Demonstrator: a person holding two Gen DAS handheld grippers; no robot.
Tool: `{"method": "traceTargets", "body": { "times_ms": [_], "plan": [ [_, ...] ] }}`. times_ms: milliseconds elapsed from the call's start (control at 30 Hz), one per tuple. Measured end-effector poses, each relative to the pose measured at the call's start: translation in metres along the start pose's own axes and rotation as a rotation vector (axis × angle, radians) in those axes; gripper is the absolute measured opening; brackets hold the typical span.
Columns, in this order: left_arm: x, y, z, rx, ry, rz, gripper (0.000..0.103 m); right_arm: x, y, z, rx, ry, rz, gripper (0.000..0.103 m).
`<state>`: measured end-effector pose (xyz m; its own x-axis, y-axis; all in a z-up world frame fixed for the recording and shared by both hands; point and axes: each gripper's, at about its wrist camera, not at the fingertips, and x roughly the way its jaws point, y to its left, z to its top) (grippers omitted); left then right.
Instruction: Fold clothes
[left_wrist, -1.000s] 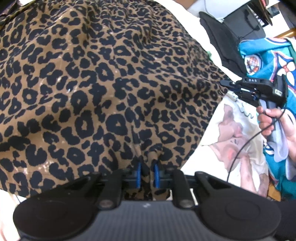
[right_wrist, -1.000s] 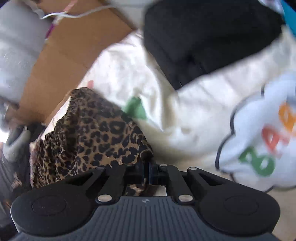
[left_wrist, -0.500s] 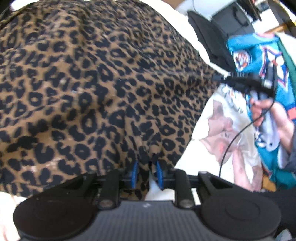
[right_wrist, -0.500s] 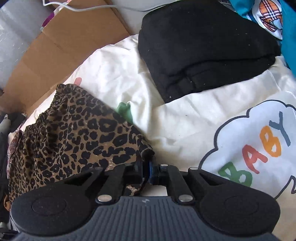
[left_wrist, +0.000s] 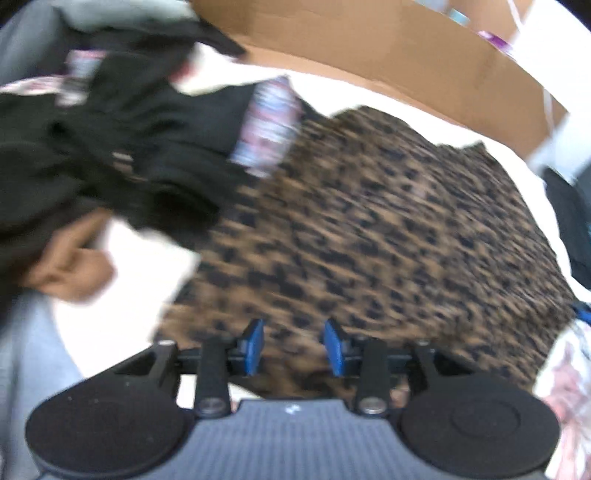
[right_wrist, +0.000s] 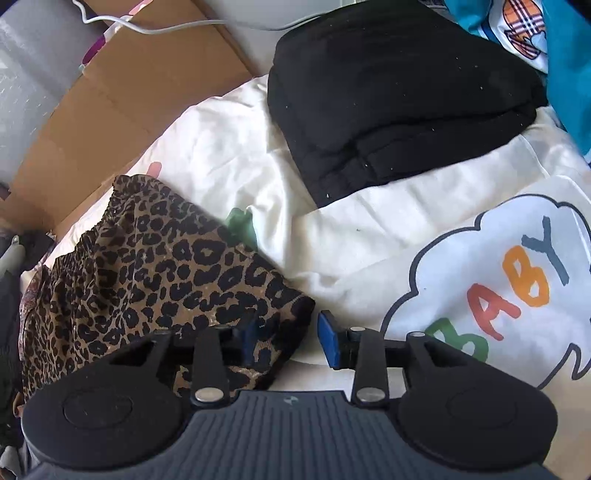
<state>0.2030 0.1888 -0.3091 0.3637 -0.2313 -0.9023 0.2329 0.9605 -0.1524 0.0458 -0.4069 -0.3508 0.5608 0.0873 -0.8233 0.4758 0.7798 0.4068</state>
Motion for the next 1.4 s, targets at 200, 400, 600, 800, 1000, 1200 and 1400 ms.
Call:
{"method": "traceTargets", "body": {
  "times_ms": [200,400,600,800,1000,1200,1400],
  "plan": [
    [0.002,0.037,0.004,-0.05,-0.037,0.075,0.056,0.002,0.003,0.001,-0.009,0.004,-0.003,0.043],
    [0.026,0.057,0.001,-0.101,0.005,0.073,0.062,0.001,0.007,0.0,-0.016,-0.022,0.011,0.05],
    [0.044,0.069,-0.005,-0.116,0.025,0.022,0.045,0.012,0.002,0.0,0.006,-0.004,0.013,0.051],
    [0.033,0.077,-0.005,-0.135,0.021,0.026,0.004,0.012,-0.002,-0.004,0.028,0.012,0.063,0.005],
    [0.031,0.077,-0.009,-0.143,0.001,0.059,0.004,0.012,0.002,-0.006,-0.006,0.011,-0.018,0.0],
    [0.025,0.082,-0.005,-0.169,-0.04,0.054,0.004,0.006,0.009,-0.005,-0.062,0.015,-0.093,0.002],
    [0.018,0.086,-0.006,-0.175,-0.064,0.016,0.011,-0.019,0.022,-0.001,-0.083,-0.055,-0.102,0.018]
  ]
}}
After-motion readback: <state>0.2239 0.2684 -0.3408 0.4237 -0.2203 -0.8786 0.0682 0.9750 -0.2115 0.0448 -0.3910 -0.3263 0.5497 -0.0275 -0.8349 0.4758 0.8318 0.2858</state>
